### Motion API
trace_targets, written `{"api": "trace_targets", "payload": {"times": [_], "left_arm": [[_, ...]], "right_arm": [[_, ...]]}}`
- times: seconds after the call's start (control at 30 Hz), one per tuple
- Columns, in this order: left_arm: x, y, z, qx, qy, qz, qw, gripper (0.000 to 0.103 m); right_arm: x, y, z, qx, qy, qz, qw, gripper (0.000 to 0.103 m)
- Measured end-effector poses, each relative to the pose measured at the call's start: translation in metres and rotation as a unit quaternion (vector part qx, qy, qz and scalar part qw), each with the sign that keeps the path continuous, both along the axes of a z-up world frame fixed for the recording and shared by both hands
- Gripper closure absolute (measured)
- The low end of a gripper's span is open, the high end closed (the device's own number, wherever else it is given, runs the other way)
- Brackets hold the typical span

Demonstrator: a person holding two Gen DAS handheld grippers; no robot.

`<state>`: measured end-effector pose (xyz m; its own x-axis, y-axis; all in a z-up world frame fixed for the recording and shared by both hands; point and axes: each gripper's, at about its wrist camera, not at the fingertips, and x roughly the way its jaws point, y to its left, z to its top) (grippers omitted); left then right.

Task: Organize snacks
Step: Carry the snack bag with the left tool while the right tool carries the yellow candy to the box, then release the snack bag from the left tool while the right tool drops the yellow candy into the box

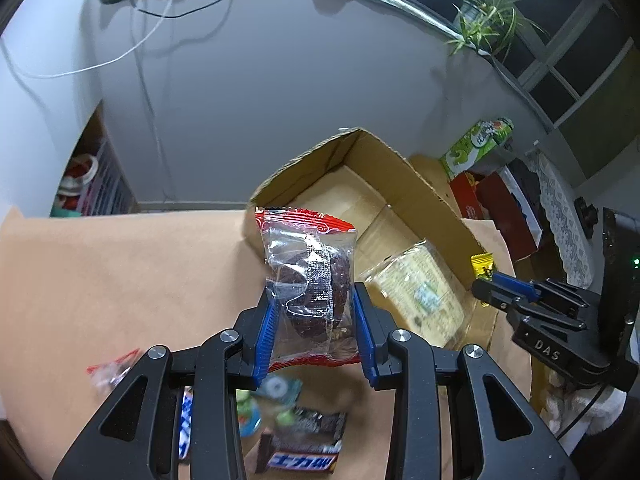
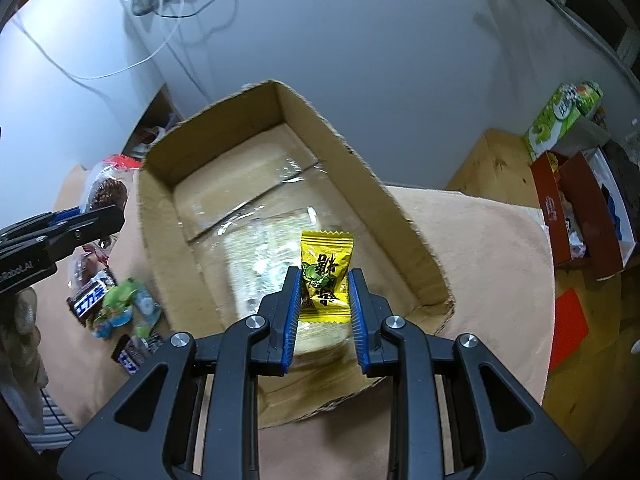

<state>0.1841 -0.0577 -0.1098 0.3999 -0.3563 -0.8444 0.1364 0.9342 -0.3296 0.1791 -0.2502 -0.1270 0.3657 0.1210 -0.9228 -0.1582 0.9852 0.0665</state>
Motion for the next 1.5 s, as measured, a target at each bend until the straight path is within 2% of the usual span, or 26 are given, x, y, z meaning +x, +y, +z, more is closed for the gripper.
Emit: {"api": "trace_targets", "payload": {"times": [0.3, 0.57, 0.6, 0.63, 0.67, 0.7, 0.73, 1.17, 1.5], "left_arm": [[0.015, -0.031, -0.009, 0.006, 0.011, -0.028, 0.9995, 0.069], [0.019, -0.04, -0.016, 0.016, 0.024, -0.039, 0.9988, 0.068], [0.019, -0.041, -0.015, 0.019, 0.021, -0.041, 0.9988, 0.067], [0.019, -0.042, -0.015, 0.021, 0.02, -0.042, 0.9987, 0.065], [0.02, -0.042, -0.015, 0.024, 0.02, -0.042, 0.9986, 0.057], [0.021, -0.042, -0.015, 0.024, 0.023, -0.04, 0.9986, 0.051], [0.021, -0.043, -0.014, 0.023, 0.024, -0.038, 0.9987, 0.046], [0.013, -0.036, -0.006, 0.01, 0.011, -0.033, 0.9994, 0.046], [-0.008, 0.0, 0.008, 0.004, -0.006, -0.008, 0.9999, 0.046]], "right_arm": [[0.009, -0.019, -0.019, -0.001, 0.019, -0.022, 1.0, 0.079], [0.009, -0.022, -0.022, 0.002, 0.021, -0.023, 1.0, 0.077], [0.009, -0.021, -0.022, 0.0, 0.022, -0.021, 1.0, 0.072], [0.009, -0.021, -0.022, -0.006, 0.02, -0.023, 1.0, 0.052], [0.008, -0.022, -0.02, -0.009, 0.016, -0.024, 1.0, 0.034], [0.007, -0.021, -0.018, -0.01, 0.009, -0.023, 1.0, 0.031], [0.006, -0.021, -0.017, -0.01, 0.004, -0.022, 1.0, 0.031], [-0.004, -0.007, -0.002, -0.01, -0.008, -0.005, 1.0, 0.031], [-0.026, 0.015, 0.018, 0.008, -0.026, 0.027, 0.999, 0.031]]}}
